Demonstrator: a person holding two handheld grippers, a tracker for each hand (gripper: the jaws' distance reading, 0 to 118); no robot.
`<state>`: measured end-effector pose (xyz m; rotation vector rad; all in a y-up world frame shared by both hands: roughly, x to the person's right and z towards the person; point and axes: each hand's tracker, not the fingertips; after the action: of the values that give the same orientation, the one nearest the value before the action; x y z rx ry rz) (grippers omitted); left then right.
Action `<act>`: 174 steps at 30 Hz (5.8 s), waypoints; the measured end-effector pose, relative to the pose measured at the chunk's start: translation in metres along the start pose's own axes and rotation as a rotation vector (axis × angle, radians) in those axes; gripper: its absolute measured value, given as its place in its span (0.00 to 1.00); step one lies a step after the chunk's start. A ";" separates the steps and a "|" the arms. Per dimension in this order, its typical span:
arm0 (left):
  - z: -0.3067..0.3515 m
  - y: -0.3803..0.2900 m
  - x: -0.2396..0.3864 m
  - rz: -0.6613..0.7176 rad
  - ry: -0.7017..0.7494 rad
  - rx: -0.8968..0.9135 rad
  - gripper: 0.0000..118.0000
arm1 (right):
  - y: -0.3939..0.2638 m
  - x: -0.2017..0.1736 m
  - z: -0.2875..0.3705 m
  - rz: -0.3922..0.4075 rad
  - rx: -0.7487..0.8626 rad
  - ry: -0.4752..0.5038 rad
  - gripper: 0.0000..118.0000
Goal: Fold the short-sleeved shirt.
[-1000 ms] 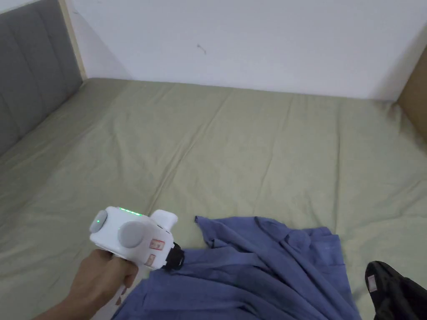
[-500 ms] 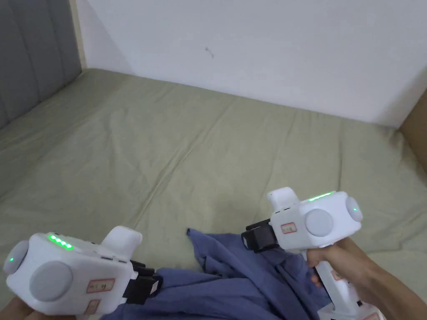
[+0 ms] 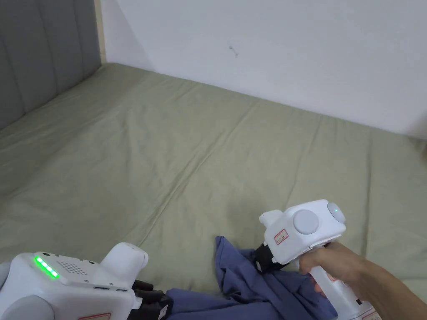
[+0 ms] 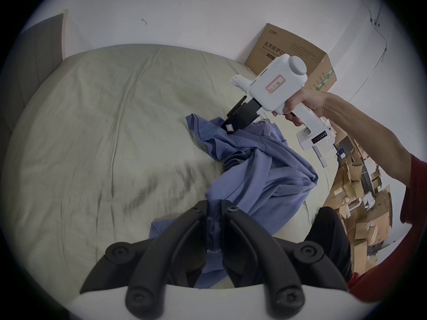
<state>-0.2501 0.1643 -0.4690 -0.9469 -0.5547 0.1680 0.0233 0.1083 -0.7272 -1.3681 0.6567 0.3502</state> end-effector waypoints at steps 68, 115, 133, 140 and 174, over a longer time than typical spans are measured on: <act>0.121 0.391 -0.051 0.082 0.293 0.578 0.09 | -0.002 0.105 0.445 -0.448 1.036 -0.706 0.02; 0.048 -0.041 -0.095 0.114 0.064 0.174 0.09 | -0.361 -0.022 0.157 -0.361 0.640 -0.301 0.02; 0.065 -0.129 -0.095 0.093 0.079 0.094 0.09 | -0.430 -0.030 0.124 -0.352 0.555 -0.177 0.02; 0.059 -0.120 -0.059 0.139 0.069 0.090 0.09 | -0.428 -0.033 0.120 -0.338 0.517 -0.180 0.02; 0.218 -0.195 0.152 -0.208 0.301 0.745 0.00 | -0.487 -0.275 0.252 -0.371 1.211 -0.723 0.00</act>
<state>-0.2542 0.2642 -0.1556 -0.1782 -0.2675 0.0330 0.1548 0.3003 -0.1599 -0.1289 -0.0632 0.0738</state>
